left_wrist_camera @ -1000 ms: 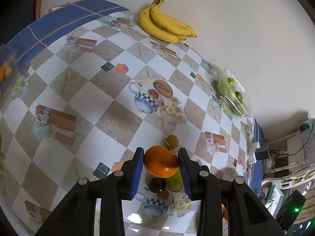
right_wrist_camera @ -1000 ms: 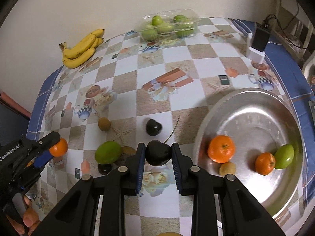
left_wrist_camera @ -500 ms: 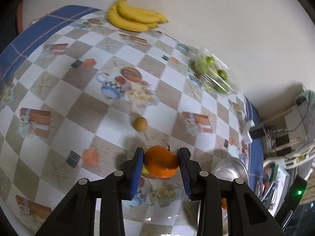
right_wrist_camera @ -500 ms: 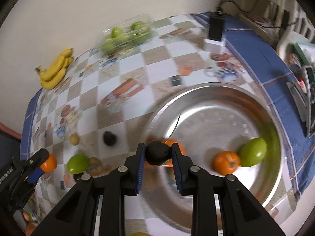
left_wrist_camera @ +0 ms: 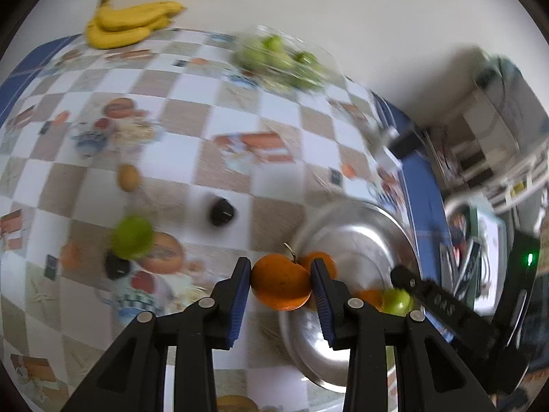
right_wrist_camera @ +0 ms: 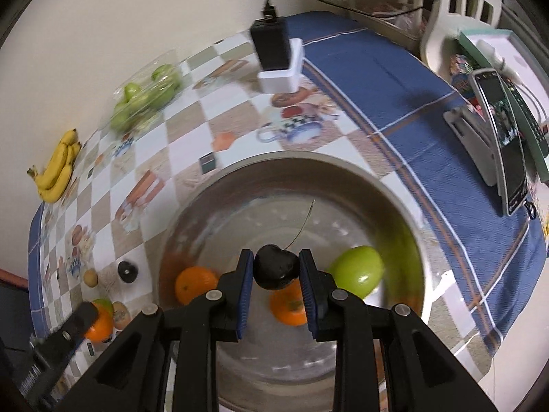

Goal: Organize fruits
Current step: 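Carry the orange and dark plum over the steel bowl with both tools, then open both tools to drop the orange and plum into the bowl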

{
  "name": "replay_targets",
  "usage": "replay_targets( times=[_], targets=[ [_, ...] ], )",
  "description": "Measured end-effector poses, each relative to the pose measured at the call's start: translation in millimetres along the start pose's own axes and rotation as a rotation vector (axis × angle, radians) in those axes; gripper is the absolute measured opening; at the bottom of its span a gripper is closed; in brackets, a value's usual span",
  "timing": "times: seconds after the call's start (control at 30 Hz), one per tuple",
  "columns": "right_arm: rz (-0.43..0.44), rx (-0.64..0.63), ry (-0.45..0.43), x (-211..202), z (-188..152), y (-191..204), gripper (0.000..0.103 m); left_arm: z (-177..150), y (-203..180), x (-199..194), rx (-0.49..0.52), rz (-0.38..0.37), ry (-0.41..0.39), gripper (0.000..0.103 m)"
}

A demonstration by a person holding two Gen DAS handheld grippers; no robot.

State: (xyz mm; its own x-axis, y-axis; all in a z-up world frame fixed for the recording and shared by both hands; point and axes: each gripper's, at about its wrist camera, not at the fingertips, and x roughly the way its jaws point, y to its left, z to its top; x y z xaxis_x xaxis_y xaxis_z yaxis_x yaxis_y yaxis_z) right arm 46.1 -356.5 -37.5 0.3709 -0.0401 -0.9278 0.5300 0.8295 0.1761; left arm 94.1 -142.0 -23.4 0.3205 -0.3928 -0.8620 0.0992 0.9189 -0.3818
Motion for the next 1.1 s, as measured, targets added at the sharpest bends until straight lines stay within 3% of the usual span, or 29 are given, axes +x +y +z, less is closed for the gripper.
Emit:
replay_targets(
  times=[0.33,1.1],
  targets=[
    [-0.012,0.004,-0.009,9,8,-19,0.028,-20,-39,29,0.111,-0.011,0.088,0.038],
    [-0.028,-0.084,0.019,29,2,-3,0.028,-35,-52,55,0.173,0.029,0.167,0.039]
  ],
)
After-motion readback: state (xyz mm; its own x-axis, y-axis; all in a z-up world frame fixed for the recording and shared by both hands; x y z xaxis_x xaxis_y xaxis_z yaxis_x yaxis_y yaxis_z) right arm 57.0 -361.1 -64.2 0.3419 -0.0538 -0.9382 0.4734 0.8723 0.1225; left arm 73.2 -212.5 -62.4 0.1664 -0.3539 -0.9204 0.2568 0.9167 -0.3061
